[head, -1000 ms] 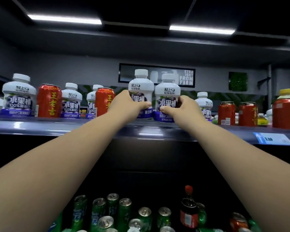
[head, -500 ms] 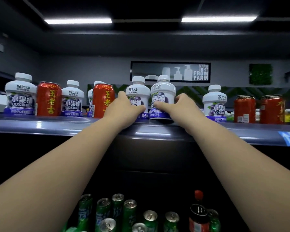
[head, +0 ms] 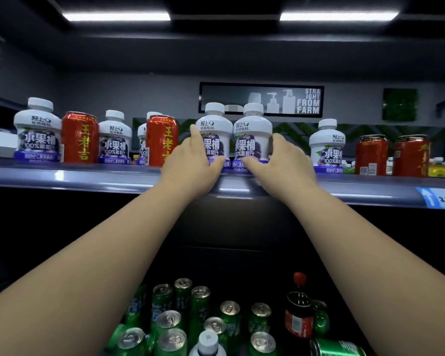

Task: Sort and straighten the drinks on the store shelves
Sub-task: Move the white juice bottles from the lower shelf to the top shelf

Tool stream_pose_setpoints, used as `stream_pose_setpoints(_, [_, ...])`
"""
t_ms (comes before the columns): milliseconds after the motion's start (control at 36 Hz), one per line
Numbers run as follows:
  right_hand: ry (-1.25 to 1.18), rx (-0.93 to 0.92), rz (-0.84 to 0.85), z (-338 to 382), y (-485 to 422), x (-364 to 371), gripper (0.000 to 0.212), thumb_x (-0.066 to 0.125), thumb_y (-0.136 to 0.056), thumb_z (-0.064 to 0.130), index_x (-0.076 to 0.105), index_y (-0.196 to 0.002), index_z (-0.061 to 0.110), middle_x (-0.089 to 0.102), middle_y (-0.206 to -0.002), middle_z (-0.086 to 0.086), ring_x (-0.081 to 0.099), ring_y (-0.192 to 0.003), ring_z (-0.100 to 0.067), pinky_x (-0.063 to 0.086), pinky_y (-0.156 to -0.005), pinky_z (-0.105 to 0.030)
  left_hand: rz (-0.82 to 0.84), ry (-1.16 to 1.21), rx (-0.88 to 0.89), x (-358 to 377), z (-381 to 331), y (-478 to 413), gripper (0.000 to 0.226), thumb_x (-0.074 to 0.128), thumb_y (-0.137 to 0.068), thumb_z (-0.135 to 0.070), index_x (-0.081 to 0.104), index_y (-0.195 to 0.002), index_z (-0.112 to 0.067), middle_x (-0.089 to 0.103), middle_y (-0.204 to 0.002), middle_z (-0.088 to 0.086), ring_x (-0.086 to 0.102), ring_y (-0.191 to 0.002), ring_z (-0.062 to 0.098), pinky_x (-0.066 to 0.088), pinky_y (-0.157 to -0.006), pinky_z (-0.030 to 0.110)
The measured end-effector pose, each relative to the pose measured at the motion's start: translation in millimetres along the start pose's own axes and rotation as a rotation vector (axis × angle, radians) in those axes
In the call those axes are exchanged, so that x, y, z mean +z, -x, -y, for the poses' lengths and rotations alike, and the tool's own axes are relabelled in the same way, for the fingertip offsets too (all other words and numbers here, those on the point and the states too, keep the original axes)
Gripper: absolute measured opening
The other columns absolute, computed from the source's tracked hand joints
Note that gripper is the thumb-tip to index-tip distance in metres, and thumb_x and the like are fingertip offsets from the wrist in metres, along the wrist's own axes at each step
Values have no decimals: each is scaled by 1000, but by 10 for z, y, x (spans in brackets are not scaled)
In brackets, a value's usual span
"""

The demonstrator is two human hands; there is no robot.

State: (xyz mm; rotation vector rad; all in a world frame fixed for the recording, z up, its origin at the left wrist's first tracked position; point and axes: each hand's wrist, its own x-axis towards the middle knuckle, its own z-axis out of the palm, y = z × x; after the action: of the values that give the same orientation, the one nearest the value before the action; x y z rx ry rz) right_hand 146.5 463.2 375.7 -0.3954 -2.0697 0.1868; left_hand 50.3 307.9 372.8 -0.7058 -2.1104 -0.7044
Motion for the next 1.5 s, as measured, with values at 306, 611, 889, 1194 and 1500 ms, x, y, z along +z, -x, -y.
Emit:
stream_pose_setpoints(306, [-392,-346,-12,-244,1479,390,75,64,-82,42,44,-150,17,38,-159,-7,30,-148,-18,13,-125,-39,-49,-63,275,336,539,1454,83,45,-84,-57,33,-153,-12,26,-160,19,21,-149,37,18,-121,48])
stream_pose_setpoints(611, [-681,283,649,-533,2867,1362,78,77,-77,40,39,-145,42,42,-150,13,41,-140,-12,39,-115,-40,360,248,-219,1126,1098,2904,64,72,-86,-33,42,-142,-26,41,-142,-4,45,-128,17,36,-99,26])
stream_pose_setpoints(889, [-677,345,655,-391,3393,1843,101,81,-81,18,15,-158,28,26,-158,9,29,-143,-10,28,-118,-31,429,376,-514,1471,1338,3408,113,86,-70,-34,9,-152,-39,34,-153,-2,39,-138,19,42,-109,45])
stream_pose_setpoints(1194, [-733,505,580,-385,3479,2152,91,78,-84,16,21,-154,29,43,-149,8,44,-135,-9,35,-112,-30,564,408,-506,1662,1629,3446,72,86,-69,-38,45,-127,-35,62,-119,-17,60,-105,6,53,-90,34])
stream_pose_setpoints(1500, [-784,568,558,-390,3450,2167,83,81,-82,11,32,-146,31,53,-139,10,52,-127,-8,39,-110,-28,571,393,-486,1732,1700,3368,79,85,-70,-42,40,-134,-35,60,-124,-13,60,-103,10,54,-87,38])
